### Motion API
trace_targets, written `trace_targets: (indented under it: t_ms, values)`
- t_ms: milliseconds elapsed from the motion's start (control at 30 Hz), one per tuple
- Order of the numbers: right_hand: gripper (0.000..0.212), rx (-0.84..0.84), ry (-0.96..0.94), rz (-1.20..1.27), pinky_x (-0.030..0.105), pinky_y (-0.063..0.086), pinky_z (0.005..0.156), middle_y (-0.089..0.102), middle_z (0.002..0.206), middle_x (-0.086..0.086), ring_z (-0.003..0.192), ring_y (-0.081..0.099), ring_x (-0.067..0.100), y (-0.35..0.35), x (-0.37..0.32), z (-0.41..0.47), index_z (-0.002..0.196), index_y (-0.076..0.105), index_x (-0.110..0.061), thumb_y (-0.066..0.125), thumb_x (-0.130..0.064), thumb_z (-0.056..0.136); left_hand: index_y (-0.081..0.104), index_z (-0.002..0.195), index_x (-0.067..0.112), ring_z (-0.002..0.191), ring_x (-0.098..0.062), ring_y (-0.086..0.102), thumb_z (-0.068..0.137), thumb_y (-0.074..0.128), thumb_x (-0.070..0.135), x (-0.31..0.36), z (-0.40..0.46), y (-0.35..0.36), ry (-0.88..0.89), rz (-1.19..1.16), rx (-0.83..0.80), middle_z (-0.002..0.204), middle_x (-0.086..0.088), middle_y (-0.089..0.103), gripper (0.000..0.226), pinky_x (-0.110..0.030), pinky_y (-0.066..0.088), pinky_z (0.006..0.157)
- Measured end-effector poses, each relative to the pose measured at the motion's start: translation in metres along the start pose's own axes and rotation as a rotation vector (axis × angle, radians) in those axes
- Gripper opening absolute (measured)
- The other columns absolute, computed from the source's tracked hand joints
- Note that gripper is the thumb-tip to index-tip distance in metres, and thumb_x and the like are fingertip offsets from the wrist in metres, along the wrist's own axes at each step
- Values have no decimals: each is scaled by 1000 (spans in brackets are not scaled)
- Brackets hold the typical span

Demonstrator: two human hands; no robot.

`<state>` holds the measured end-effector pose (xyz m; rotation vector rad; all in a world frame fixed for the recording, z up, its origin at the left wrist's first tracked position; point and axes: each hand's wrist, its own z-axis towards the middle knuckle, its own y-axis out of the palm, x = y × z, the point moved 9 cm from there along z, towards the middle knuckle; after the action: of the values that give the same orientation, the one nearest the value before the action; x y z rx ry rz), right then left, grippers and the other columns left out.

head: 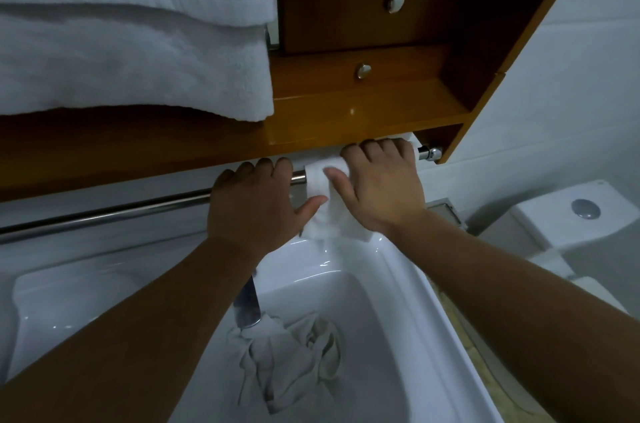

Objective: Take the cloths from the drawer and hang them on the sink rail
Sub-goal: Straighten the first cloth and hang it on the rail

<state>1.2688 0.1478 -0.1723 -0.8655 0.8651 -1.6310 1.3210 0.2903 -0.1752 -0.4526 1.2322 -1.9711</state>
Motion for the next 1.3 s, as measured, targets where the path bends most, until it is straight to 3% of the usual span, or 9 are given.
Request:
trace_targets:
  t_ms: [100,233,400,533,767,833,933,1133,1300]
  values:
    - [65,-134,-12,119,36,48,69,57,56,0,60,59,25,0,-3,27,65,61,-19,21,-58,99,55,80,16,57,-14,33,81,41,80,0,1,-3,-2,-10,19,64,2,35,65,-27,25,59]
    - [56,-279,-86,242,32,45,60,52,60,-4,69,60,25,8,-1,42,90,67,-25,22,-58,97,54,79,15,56,-15,32,83,38,79,2,1,-4,1,-1,32,63,1,33,65,-27,25,58]
    - [56,-142,0,61,56,39,99,68,100,10,103,61,36,-2,11,9,113,60,-21,25,-62,98,54,81,14,55,-15,32,83,36,80,2,1,-4,-2,8,5,63,1,34,68,-27,25,57]
    - [55,-144,-6,-24,60,27,109,59,118,10,116,52,34,5,17,-18,126,54,-19,28,-59,99,55,81,14,55,-15,32,82,37,80,1,2,-4,-9,9,4,62,0,35,69,-26,26,57]
    - [71,-231,1,156,37,51,78,64,69,1,76,64,25,-1,20,26,73,65,-20,19,-67,96,53,77,14,53,-15,32,82,37,80,3,2,-3,14,6,29,61,1,34,68,-25,25,56]
    - [58,-401,-15,297,40,46,98,69,112,5,112,59,28,12,23,37,112,68,-31,26,-68,95,50,76,14,53,-16,31,83,38,80,3,2,-3,13,6,34,61,0,32,67,-26,25,55]
    - [60,-616,65,516,51,28,116,38,156,-4,143,32,29,33,31,43,144,34,-51,33,-75,89,50,78,14,53,-17,31,83,37,79,2,1,-2,8,-1,29,61,-1,32,67,-27,27,55]
    - [55,-127,-125,193,31,42,64,65,73,2,73,62,23,-8,14,31,89,68,-24,30,-62,99,50,76,15,55,-16,31,81,35,83,0,2,-2,-12,-16,1,62,1,32,69,-27,26,57]
    - [55,-52,-128,102,39,42,79,69,83,7,80,63,29,-2,-10,8,95,67,-18,30,-58,100,51,77,16,56,-15,32,78,35,85,0,2,0,5,-51,-20,63,2,37,71,-26,28,57]
